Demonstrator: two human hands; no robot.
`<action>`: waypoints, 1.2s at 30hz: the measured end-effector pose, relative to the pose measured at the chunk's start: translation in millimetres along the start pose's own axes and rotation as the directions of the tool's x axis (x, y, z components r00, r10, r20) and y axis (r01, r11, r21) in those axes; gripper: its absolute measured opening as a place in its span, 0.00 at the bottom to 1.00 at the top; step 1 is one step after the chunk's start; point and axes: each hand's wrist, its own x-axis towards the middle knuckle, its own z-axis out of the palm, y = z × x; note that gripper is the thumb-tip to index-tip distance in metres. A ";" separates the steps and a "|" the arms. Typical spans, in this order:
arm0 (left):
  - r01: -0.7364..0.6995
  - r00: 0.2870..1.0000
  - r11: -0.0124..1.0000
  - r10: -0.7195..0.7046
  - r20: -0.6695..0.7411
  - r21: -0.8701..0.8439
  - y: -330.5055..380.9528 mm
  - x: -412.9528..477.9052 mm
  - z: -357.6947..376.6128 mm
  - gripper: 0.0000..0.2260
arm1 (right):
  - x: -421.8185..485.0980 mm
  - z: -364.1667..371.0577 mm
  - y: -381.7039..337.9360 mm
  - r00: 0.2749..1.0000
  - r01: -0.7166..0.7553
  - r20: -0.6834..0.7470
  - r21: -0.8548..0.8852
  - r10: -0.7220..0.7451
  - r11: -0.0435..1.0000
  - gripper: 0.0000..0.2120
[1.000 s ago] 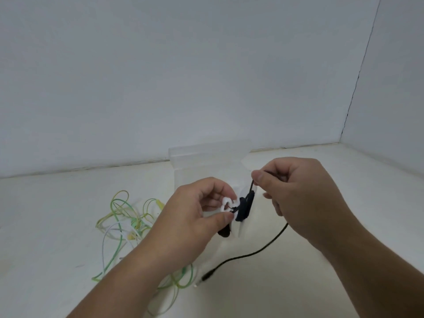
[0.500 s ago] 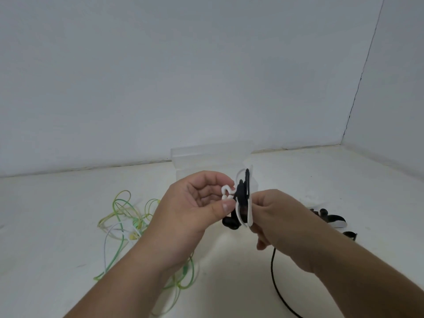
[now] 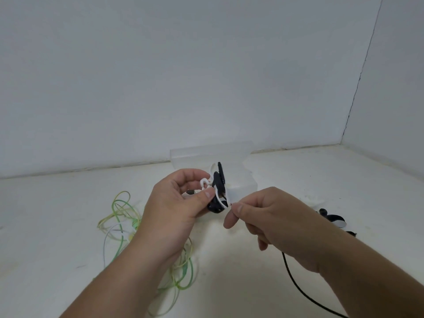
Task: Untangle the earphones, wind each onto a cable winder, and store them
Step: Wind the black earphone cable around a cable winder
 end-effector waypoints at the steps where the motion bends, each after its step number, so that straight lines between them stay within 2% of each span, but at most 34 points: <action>1: -0.001 1.000 1.000 0.001 -0.006 0.010 -0.4 -0.4 0.7 0.08 | -0.7 0.9 -0.9 1.000 0.005 0.016 -0.003 -0.005 1.000 0.16; 12: -0.069 0.994 0.986 0.080 -0.068 0.153 -3.2 -3.2 4.5 0.08 | -3.4 1.8 -3.1 0.985 0.036 0.168 0.015 -0.038 0.999 0.17; 18: -0.092 0.995 0.972 0.100 -0.026 0.214 0.2 -5.1 4.8 0.10 | -6.1 -1.1 -8.2 0.984 0.095 0.143 0.075 -0.105 0.993 0.18; 22: -0.126 0.992 0.950 0.113 0.061 0.286 2.6 -6.6 4.3 0.12 | -7.8 -5.5 -12.2 0.987 0.149 0.045 0.144 -0.157 0.978 0.19; 26: -0.160 0.985 0.910 0.123 0.120 0.382 2.5 -8.3 4.9 0.13 | -8.0 -5.3 -13.5 0.981 0.193 0.005 0.108 -0.194 0.975 0.17; 28: -0.172 0.981 0.904 0.122 0.150 0.392 1.9 -8.3 5.1 0.14 | -6.9 -8.1 -12.9 0.972 0.222 -0.094 0.072 -0.215 0.972 0.15; 32: -0.156 0.973 0.925 0.084 0.213 0.346 2.0 -9.5 5.8 0.14 | -3.6 -20.2 -8.9 0.901 0.272 -0.330 -0.072 -0.280 0.960 0.11; 36: -0.125 0.961 0.959 0.053 0.273 0.253 4.5 -11.0 7.9 0.12 | 0.4 -23.6 -3.0 0.825 0.284 -0.472 -0.127 -0.310 0.950 0.10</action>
